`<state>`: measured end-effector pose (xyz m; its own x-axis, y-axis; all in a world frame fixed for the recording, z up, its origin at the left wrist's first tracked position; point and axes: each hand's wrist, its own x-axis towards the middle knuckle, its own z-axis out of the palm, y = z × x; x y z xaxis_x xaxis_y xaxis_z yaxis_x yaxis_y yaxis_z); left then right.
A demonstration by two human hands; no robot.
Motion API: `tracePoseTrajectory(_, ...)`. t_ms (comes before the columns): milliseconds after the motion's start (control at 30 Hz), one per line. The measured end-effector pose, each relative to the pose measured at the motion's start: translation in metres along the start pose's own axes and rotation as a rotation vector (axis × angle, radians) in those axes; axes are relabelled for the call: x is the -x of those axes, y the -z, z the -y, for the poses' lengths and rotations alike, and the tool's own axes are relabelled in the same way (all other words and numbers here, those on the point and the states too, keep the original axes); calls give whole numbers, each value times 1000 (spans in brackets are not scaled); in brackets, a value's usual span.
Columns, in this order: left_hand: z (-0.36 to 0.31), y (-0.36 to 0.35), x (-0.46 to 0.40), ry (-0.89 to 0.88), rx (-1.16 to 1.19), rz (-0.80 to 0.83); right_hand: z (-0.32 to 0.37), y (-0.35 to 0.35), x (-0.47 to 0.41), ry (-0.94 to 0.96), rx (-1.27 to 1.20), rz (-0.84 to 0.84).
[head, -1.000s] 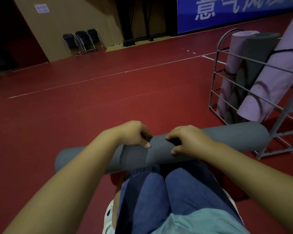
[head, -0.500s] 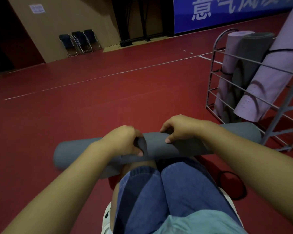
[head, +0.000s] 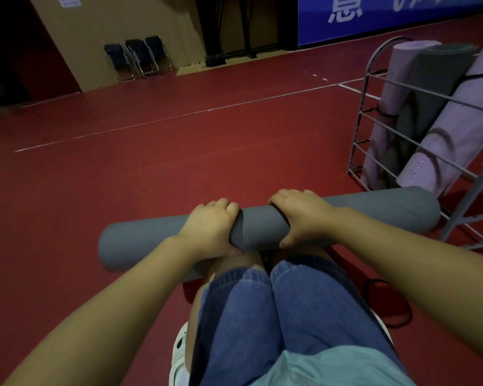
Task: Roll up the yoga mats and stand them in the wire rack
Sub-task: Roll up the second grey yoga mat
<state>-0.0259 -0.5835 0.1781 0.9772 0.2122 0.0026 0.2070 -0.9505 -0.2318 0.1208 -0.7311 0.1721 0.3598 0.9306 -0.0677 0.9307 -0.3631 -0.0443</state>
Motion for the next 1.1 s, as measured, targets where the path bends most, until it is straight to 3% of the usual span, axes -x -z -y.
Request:
tracePoseTrajectory(500,-3,113,59,-148,-50,-289,9,103,82,139,10,-169)
tracePoseTrajectory(633,-19,84,80,-185,12,-202,19,70,94,170,-49,-58)
tracePoseTrajectory(800,-25,32,77,-167,105,18,18,17,86,171,-144,113)
tracePoseTrajectory(1100,-13,25,48,-90,394,282,1,5,62,121,-322,242)
